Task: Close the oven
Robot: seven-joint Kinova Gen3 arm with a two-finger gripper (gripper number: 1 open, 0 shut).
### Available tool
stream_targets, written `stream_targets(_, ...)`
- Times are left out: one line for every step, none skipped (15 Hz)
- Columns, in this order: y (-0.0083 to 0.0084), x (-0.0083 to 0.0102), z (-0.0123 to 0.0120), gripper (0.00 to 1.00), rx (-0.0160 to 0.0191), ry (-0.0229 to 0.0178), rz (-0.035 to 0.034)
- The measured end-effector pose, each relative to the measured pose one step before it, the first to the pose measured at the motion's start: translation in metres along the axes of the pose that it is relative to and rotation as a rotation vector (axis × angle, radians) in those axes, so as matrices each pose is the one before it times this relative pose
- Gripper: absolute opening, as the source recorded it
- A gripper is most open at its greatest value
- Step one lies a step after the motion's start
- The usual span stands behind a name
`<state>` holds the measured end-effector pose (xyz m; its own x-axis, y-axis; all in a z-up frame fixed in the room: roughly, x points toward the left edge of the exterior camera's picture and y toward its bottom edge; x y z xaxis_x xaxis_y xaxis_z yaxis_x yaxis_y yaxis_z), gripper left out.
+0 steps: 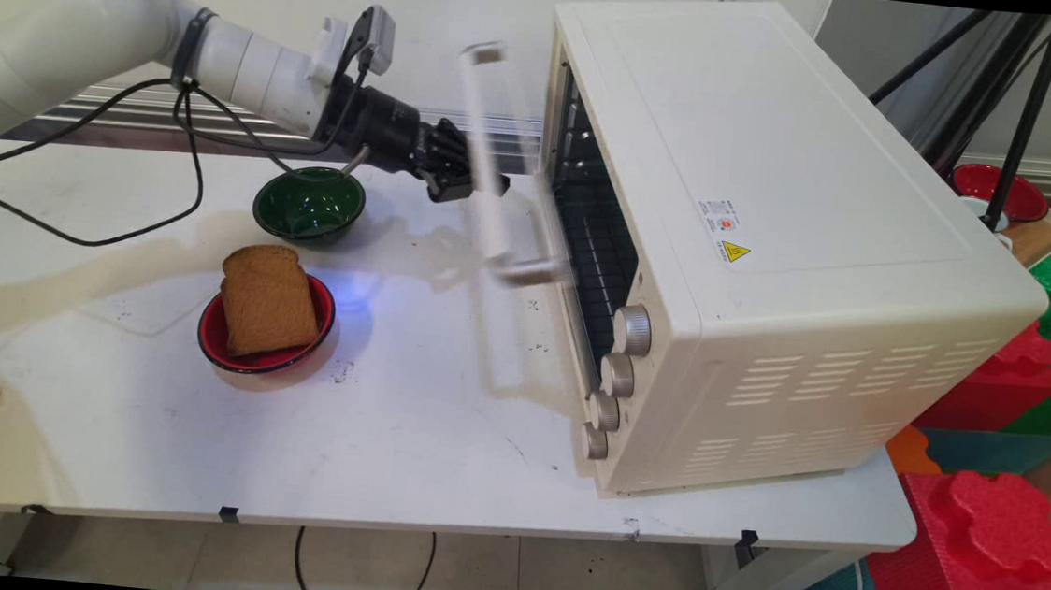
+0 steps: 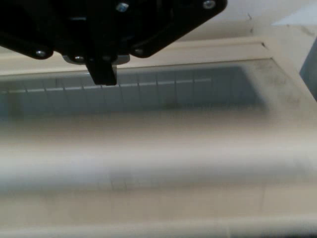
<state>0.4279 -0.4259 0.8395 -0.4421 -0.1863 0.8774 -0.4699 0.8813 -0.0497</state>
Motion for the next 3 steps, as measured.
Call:
stream_targets(-0.00065, 0.00306, 0.00163, 0.0, -0.00118, 0.00075, 0.0078)
stream_targets(-0.00062, 0.0024, 0.00012, 0.0, -0.00068, -0.0003, 0.00769)
stream_targets(-0.00029, 0.00153, -0.00055, 0.0, -0.00064, -0.00087, 0.00542)
